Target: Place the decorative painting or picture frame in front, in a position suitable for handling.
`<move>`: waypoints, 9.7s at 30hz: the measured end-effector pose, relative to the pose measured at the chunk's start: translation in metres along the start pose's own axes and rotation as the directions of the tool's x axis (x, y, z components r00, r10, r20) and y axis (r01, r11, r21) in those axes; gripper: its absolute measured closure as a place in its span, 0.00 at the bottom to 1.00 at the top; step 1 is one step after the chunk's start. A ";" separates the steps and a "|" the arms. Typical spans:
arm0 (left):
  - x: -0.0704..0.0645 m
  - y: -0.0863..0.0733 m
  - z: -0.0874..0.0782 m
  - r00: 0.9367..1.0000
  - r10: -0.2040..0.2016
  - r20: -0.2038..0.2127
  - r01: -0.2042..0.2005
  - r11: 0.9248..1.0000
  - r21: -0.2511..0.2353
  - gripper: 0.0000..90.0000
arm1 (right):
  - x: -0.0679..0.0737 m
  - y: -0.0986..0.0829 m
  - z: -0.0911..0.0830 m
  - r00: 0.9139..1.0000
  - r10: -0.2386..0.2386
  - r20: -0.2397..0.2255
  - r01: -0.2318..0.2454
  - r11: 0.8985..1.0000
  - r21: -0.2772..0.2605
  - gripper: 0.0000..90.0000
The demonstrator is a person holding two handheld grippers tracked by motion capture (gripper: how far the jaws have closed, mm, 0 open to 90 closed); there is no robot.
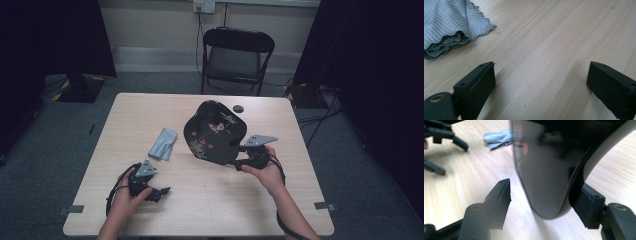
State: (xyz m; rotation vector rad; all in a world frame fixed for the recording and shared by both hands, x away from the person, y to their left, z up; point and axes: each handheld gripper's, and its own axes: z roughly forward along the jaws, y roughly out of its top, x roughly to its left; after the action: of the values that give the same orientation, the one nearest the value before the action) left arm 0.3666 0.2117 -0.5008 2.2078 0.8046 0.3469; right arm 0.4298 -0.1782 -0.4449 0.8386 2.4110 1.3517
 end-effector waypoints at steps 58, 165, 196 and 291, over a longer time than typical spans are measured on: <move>0.000 0.000 0.000 1.000 -0.003 -0.004 0.003 1.000 -0.003 0.09 | -0.013 0.139 -0.013 0.997 0.064 -0.035 -0.066 0.997 -0.044 0.72; 0.000 0.000 0.000 1.000 -0.001 0.000 0.001 1.000 0.001 0.09 | 0.011 -0.003 -0.150 0.978 0.191 0.081 -0.176 0.970 -0.170 0.62; 0.001 0.000 -0.004 0.999 -0.054 -0.007 0.054 0.998 -0.014 0.19 | 0.016 -0.054 -0.136 0.977 0.191 0.090 -0.175 0.970 -0.169 0.88; -0.024 0.045 0.020 0.992 -0.038 -0.124 0.048 0.996 0.074 0.85 | 0.018 -0.055 -0.136 0.976 0.196 0.096 -0.179 0.970 -0.164 0.88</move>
State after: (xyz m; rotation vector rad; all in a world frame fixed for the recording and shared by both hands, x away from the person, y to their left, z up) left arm 0.3775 0.1619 -0.4819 2.2541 0.9448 0.4397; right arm 0.3308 -0.2848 -0.4170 1.0921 2.1559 1.4935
